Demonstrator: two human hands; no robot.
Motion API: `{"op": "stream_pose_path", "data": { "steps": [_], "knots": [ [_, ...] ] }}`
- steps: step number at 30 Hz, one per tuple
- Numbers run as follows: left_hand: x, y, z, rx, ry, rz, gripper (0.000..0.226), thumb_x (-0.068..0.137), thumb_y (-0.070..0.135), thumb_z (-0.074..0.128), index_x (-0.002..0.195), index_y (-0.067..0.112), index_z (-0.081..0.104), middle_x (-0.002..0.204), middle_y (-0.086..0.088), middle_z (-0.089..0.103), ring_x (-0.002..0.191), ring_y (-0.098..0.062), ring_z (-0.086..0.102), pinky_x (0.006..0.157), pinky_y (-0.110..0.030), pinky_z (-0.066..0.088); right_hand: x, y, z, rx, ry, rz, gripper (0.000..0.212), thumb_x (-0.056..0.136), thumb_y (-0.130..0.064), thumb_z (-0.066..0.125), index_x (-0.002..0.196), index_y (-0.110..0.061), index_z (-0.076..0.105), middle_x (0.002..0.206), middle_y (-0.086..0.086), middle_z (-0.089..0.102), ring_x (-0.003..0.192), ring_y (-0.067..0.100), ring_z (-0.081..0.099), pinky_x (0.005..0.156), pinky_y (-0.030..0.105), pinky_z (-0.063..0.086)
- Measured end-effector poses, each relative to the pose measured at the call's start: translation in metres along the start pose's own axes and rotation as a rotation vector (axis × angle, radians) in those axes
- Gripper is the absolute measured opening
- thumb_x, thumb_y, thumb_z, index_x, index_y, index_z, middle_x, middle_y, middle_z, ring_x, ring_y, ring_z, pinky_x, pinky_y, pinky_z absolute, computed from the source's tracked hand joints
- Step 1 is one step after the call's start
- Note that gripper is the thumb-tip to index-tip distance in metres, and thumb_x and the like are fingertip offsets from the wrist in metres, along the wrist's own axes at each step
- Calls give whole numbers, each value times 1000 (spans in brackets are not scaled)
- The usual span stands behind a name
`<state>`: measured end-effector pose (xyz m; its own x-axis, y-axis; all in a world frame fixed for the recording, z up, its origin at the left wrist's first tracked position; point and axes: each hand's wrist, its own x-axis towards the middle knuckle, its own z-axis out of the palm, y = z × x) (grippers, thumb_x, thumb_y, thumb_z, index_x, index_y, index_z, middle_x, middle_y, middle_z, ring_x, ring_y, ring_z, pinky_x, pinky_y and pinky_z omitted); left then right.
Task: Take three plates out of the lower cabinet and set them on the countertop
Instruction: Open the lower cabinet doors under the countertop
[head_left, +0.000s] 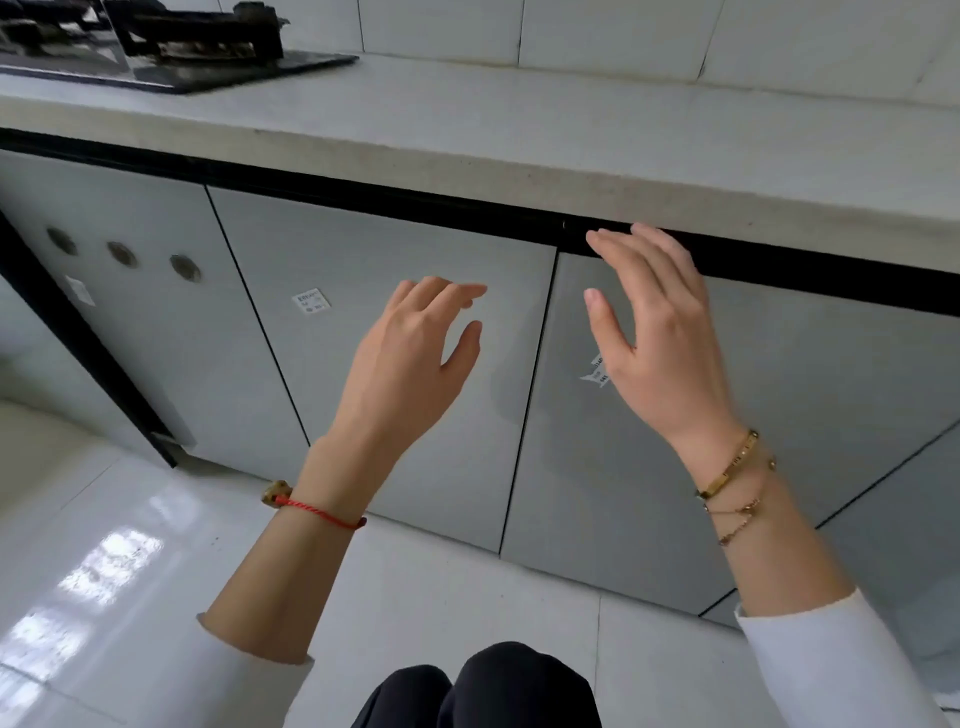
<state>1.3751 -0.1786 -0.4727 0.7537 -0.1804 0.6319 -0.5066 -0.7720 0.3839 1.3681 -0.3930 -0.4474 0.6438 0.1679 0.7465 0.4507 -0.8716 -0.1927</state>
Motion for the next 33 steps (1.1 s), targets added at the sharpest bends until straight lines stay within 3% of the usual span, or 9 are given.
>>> {"op": "stream_pose_path", "data": {
  "steps": [7,10,12,13,15,17,22,27,33],
  "knots": [
    [35,6,28,-263,101,-69,29,95,19,55,123,18,64,102,8,63,91,-13,59,79,-32,54,14,2,17,-92,74,-47,39,98,-21,47,134,-8,52,130,8,57,133,29,42,112,42,33],
    [54,9,37,-355,121,-157,29,94,18,56,120,19,66,102,9,66,80,-2,58,76,-6,44,19,5,22,-135,93,-67,38,98,-22,49,134,-9,53,128,8,57,132,29,42,110,41,34],
    [64,11,43,-438,115,-247,28,94,21,55,119,21,67,103,10,69,78,5,58,74,0,42,21,7,25,-173,109,-81,38,98,-23,48,134,-11,53,126,7,57,130,29,43,108,41,35],
    [68,11,45,-499,105,-294,27,94,23,55,118,22,68,103,9,70,79,5,59,79,-5,47,22,9,27,-191,115,-86,39,98,-25,48,135,-11,53,126,7,57,130,29,43,108,41,35],
    [71,13,50,-640,88,-370,26,94,23,55,116,23,68,102,8,72,82,-1,61,89,-29,55,22,11,29,-231,131,-93,40,99,-27,46,135,-13,52,126,6,57,129,28,43,106,41,36],
    [73,15,53,-717,90,-391,26,94,22,55,116,25,68,103,8,72,86,-4,61,91,-38,55,22,12,32,-273,144,-99,40,99,-28,45,136,-14,52,127,4,57,129,28,43,107,40,35],
    [74,17,60,-800,145,-354,24,95,20,54,113,24,69,101,15,72,90,-3,62,86,-35,54,20,14,37,-332,152,-103,42,99,-29,44,139,-15,49,128,3,56,129,27,41,108,40,33],
    [72,19,63,-952,128,-362,22,96,18,53,110,25,68,106,15,70,90,4,61,65,-12,47,18,12,40,-344,159,-96,43,99,-28,45,140,-15,48,129,3,56,127,27,43,108,39,33],
    [62,19,56,-973,160,-361,23,95,15,52,101,28,70,95,17,68,79,2,57,66,-14,46,14,5,42,-323,158,-62,45,99,-28,44,142,-14,45,131,3,55,123,27,45,105,38,35]
  ]
}}
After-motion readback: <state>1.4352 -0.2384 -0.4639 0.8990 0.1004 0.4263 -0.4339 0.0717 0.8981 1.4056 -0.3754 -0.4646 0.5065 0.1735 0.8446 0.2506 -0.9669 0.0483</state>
